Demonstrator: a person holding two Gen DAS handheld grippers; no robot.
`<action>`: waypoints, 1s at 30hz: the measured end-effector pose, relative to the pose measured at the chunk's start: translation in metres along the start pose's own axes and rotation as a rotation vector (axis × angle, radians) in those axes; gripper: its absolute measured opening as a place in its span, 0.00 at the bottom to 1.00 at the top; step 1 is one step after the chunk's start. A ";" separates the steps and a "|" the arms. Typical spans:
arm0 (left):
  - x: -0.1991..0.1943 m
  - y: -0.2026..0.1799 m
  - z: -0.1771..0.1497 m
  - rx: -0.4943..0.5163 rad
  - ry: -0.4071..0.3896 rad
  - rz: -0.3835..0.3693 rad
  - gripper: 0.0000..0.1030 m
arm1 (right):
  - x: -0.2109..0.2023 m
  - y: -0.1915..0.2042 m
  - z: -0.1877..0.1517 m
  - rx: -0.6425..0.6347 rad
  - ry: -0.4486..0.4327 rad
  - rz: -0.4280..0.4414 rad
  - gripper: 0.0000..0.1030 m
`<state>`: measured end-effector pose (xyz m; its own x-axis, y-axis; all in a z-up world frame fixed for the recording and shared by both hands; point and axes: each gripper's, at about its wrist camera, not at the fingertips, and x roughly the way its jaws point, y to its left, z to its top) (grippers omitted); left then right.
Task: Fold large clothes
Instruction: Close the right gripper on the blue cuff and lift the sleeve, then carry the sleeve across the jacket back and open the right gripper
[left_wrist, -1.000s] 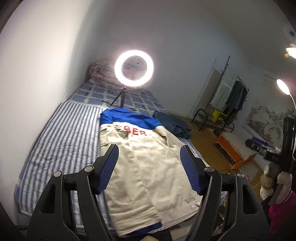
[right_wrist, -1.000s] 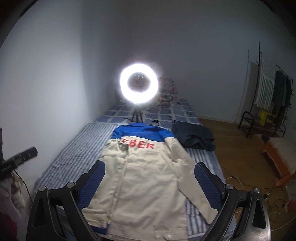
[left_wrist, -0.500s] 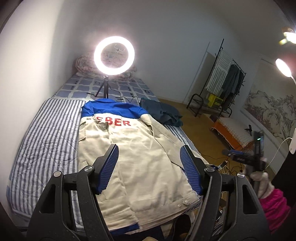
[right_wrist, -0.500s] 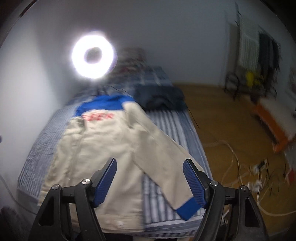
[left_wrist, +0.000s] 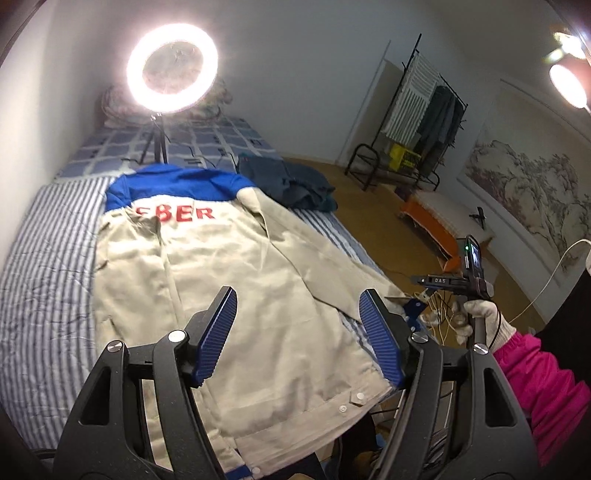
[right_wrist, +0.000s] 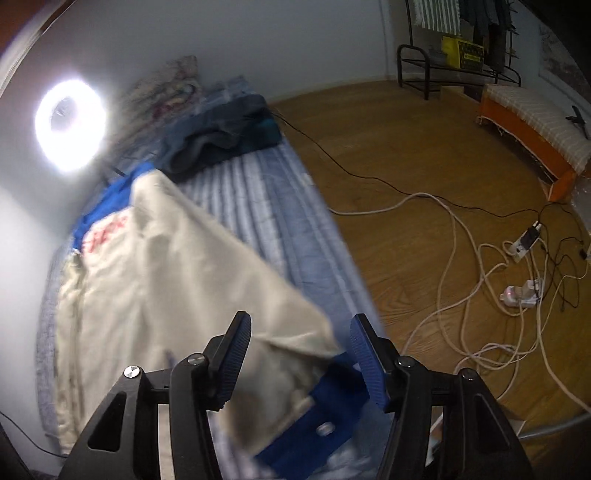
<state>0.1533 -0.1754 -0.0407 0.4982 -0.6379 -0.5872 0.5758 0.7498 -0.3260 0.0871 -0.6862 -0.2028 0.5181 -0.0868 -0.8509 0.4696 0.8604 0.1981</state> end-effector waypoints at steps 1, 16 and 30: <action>0.008 0.005 -0.003 -0.012 0.018 0.006 0.69 | 0.010 -0.007 0.000 0.006 0.019 -0.003 0.57; 0.064 0.026 -0.011 -0.052 0.129 0.024 0.69 | 0.065 -0.015 0.021 0.011 0.013 0.160 0.47; 0.065 0.024 -0.010 -0.023 0.125 0.030 0.66 | 0.042 0.016 0.011 -0.118 0.008 0.130 0.00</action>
<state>0.1929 -0.1970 -0.0945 0.4291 -0.5897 -0.6842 0.5462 0.7727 -0.3234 0.1244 -0.6815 -0.2294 0.5630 0.0322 -0.8258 0.3121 0.9170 0.2485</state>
